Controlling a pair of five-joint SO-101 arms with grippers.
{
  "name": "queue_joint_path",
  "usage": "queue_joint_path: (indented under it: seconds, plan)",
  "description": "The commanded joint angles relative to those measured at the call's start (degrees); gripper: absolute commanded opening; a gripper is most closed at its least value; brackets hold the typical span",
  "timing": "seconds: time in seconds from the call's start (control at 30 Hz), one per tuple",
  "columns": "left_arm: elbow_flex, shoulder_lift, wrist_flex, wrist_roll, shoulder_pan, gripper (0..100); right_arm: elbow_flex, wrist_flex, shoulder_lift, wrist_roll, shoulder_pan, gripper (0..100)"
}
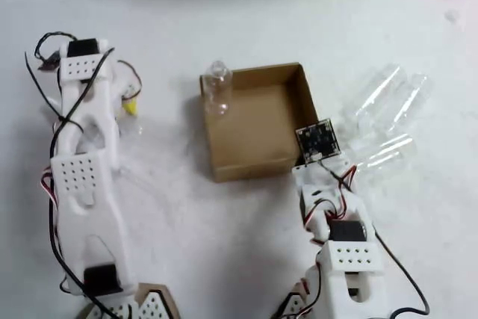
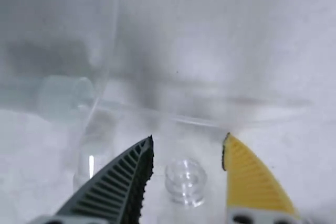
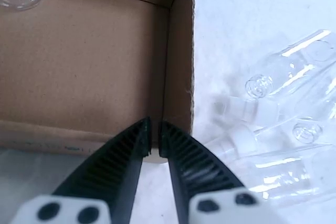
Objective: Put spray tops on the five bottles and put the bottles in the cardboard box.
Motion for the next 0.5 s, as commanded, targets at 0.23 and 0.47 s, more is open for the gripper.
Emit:
queue_joint_path:
  seconds: [0.23, 0.47]
  plan:
    - [-1.2, -3.7, 1.1, 0.6, 2.0, 22, -0.3, -0.8, 0.1, 0.2, -0.8, 1.5]
    - [-1.8, -3.8, 0.6, 6.2, 3.4, 22, -0.3, -0.8, 0.1, 0.2, -0.8, 1.5]
